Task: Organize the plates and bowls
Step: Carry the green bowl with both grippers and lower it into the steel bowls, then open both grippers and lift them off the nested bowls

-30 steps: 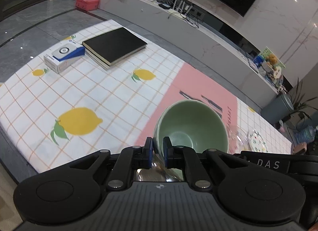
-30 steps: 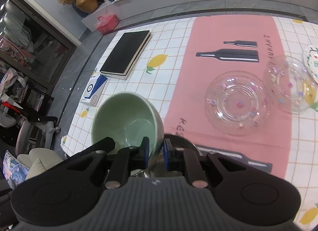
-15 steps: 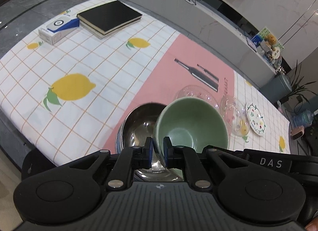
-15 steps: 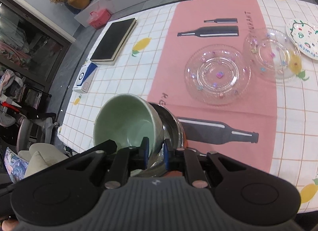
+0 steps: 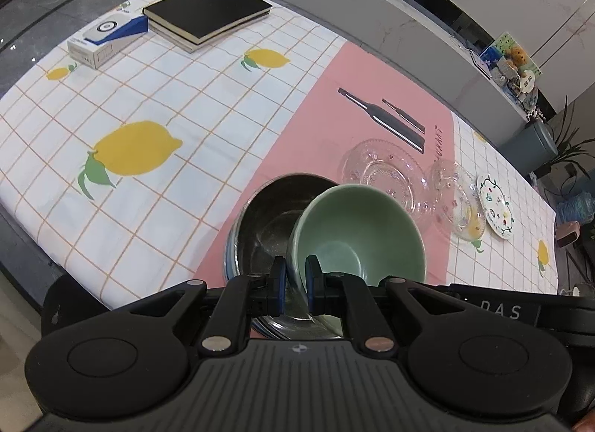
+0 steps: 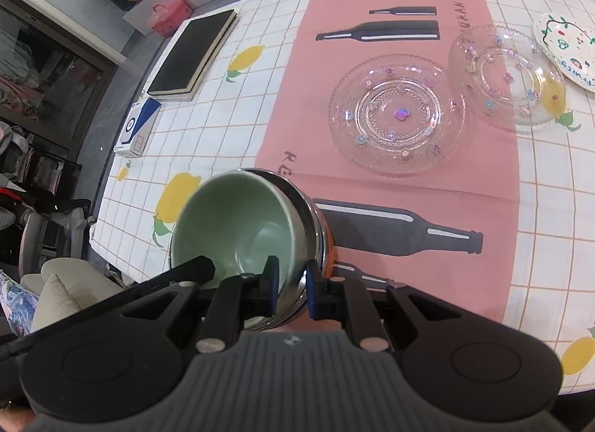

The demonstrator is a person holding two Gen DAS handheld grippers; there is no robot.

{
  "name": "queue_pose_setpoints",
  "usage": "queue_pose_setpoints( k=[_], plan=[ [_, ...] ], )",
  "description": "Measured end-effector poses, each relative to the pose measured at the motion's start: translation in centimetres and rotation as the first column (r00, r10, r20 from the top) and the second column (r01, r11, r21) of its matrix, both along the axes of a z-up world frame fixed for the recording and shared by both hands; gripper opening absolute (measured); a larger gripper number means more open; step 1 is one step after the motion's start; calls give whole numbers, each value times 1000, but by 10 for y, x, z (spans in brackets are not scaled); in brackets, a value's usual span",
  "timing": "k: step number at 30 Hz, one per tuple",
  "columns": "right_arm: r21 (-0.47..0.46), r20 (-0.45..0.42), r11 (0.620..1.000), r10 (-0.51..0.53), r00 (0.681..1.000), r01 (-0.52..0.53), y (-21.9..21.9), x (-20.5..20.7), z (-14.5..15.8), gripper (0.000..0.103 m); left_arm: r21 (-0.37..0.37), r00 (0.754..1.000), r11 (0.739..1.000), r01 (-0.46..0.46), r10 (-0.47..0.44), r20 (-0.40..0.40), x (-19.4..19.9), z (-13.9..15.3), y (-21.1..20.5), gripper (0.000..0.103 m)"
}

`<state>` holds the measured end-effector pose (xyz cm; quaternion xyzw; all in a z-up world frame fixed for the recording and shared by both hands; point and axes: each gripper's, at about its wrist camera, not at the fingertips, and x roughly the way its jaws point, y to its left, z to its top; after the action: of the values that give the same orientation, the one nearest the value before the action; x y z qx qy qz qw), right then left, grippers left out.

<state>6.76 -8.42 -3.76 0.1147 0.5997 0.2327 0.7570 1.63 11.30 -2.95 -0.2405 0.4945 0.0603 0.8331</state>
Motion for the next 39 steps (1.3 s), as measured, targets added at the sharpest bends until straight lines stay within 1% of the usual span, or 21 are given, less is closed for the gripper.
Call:
queue_pose_setpoints(
  k=[8, 16, 24, 27, 31, 35, 39],
  plan=[
    [-14, -9, 999, 41, 999, -41, 18, 5, -8, 12, 39, 1000, 999, -14, 14, -20, 1, -2, 8, 12],
    [-45, -29, 997, 56, 998, -58, 26, 9, -24, 11, 103, 999, 995, 5, -1, -39, 6, -9, 2, 13],
    [-71, -7, 995, 68, 998, -68, 31, 11, -24, 12, 92, 999, 996, 0, 5, -54, 8, -13, 3, 15],
    [-79, 1, 994, 71, 997, -71, 32, 11, -23, 15, 85, 998, 996, 1, 4, -56, 9, -13, 3, 16],
    [-97, 24, 992, 85, 996, -82, 35, 10, -19, 17, 108, 999, 994, 5, -1, -43, 9, -8, 2, 16],
    [-107, 47, 990, 96, 994, -90, 37, 8, -14, 24, 95, 999, 995, 2, 2, -48, 10, -7, 4, 16],
    [-130, 113, 987, 107, 988, -92, 37, 4, -1, 28, 111, 1000, 994, -1, 3, -23, 10, -2, 4, 16]
  ],
)
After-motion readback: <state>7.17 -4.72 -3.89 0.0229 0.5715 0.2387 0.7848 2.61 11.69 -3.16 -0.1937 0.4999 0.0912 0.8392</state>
